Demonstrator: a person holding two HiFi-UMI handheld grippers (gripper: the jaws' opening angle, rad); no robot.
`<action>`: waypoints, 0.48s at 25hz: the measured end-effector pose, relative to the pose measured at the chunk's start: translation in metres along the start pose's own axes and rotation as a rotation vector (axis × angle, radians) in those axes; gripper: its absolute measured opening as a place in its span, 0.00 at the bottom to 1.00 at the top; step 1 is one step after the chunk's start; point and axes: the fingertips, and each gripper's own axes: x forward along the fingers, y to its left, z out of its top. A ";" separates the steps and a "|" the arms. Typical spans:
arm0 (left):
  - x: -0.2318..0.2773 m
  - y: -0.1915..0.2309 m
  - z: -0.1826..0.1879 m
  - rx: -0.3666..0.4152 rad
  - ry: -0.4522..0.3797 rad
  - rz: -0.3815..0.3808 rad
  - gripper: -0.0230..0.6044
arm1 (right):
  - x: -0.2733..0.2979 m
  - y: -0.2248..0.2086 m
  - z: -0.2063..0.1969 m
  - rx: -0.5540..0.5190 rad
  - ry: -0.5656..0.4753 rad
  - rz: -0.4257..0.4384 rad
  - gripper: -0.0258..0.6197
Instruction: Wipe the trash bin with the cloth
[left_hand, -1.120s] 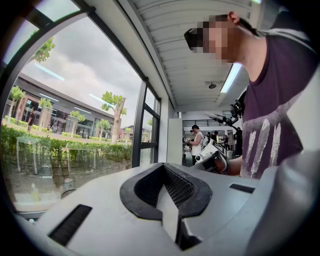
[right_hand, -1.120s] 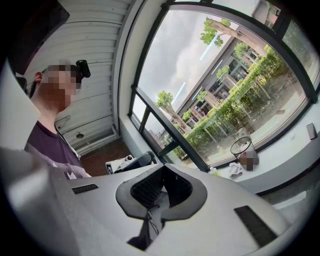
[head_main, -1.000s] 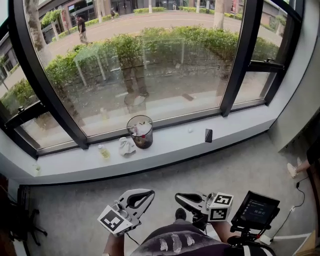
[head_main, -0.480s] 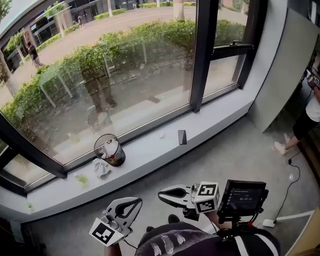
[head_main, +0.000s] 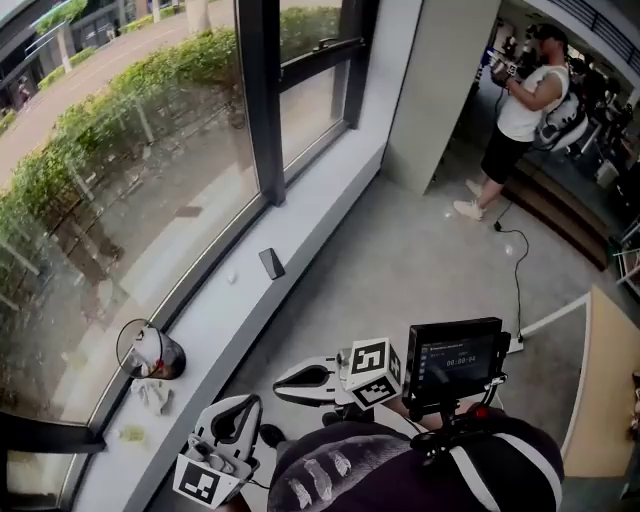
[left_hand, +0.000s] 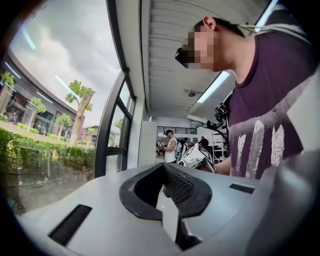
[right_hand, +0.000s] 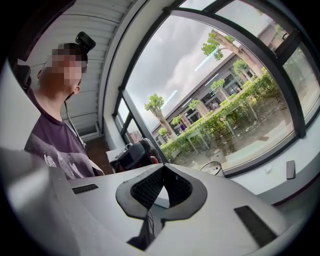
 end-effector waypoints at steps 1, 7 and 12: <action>0.000 0.005 -0.001 -0.003 0.009 -0.033 0.04 | 0.004 -0.003 0.005 0.001 -0.017 -0.030 0.03; -0.023 0.040 -0.003 0.003 0.016 -0.130 0.04 | 0.060 0.006 0.013 0.005 -0.099 -0.149 0.03; -0.048 0.067 -0.005 0.009 -0.012 -0.164 0.04 | 0.092 0.020 0.009 -0.028 -0.103 -0.238 0.03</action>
